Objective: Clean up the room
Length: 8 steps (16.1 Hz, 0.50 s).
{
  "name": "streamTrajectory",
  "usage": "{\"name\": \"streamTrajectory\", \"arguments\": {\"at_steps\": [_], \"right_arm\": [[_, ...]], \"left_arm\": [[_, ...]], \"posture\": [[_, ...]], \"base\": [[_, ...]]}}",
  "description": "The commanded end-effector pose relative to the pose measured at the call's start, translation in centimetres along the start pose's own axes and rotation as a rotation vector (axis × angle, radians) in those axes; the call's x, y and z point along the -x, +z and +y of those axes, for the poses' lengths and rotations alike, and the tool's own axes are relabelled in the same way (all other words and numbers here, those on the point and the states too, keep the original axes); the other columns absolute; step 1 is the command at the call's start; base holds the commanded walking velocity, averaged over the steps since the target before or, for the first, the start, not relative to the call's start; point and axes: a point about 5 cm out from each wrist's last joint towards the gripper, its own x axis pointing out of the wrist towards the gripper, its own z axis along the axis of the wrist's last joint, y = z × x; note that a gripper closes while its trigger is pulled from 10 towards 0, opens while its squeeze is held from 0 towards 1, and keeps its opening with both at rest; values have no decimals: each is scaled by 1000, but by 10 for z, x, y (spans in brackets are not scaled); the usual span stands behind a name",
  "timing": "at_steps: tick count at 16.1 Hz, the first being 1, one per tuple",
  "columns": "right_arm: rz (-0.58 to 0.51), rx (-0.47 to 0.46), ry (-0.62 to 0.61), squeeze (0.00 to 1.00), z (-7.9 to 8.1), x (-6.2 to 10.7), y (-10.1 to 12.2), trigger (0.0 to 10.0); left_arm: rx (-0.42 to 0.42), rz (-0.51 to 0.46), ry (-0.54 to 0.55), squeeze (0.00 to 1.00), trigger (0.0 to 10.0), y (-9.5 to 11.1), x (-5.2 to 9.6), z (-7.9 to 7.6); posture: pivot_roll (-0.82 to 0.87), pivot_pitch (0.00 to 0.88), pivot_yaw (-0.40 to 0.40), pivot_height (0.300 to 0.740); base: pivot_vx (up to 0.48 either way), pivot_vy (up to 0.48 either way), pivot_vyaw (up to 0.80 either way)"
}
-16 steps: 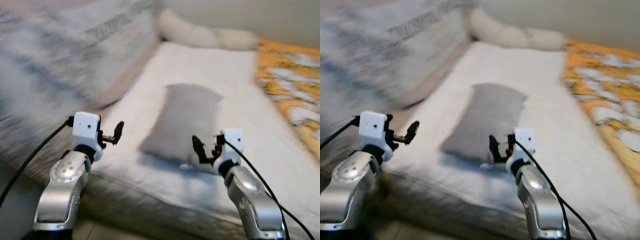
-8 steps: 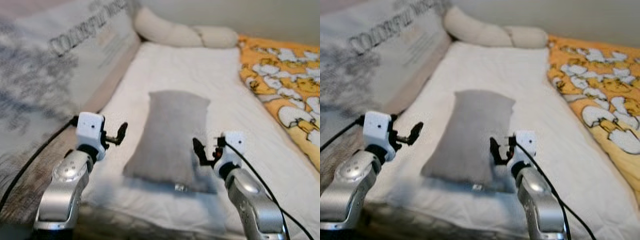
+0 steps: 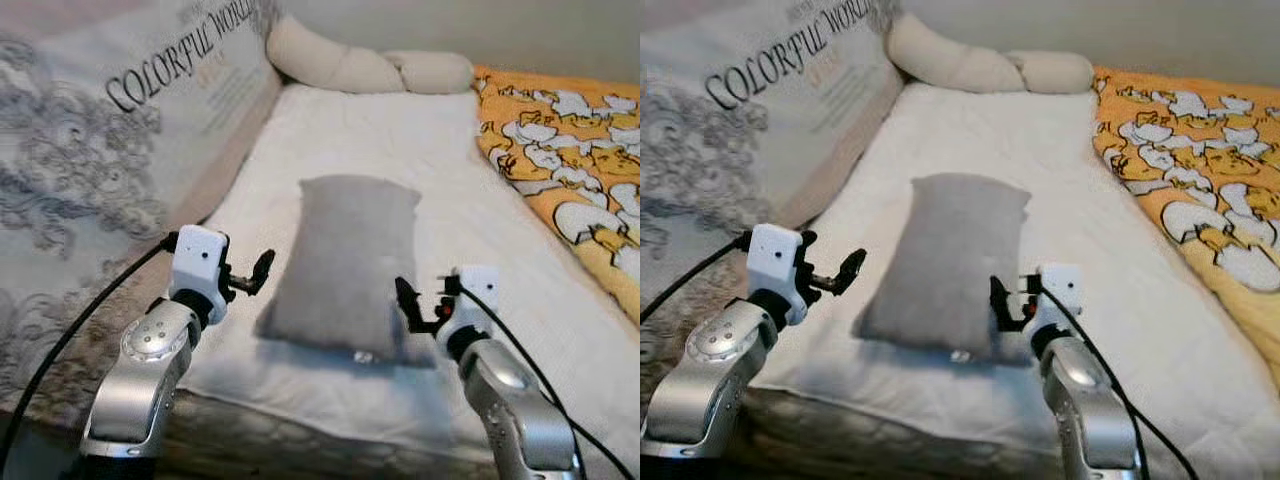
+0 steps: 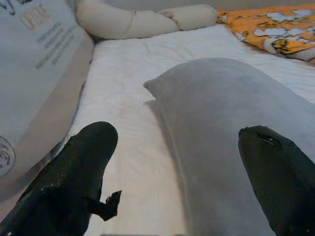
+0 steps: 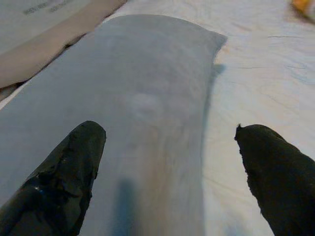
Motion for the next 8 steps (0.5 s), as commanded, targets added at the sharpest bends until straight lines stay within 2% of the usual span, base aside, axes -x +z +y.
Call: {"name": "streamTrajectory", "arguments": {"at_steps": [1,6,8], "right_arm": [[-13,-10,-1,0,1,0,3,10000],[-16,-16,-7,0,0,0,3,10000],[-16,-16,-9,0,0,0,3,10000]], "left_arm": [[-9,7,-1,0,10000,1,-1,1],[-15,10,-11,0,10000,1,-3,1],[-48,1,-18,0,10000,4,-3,-1]], "posture": [[0,0,17,740],[-2,0,22,740],[-3,0,23,740]], "base": [[0,416,0],[0,426,0],[0,137,0]]}}
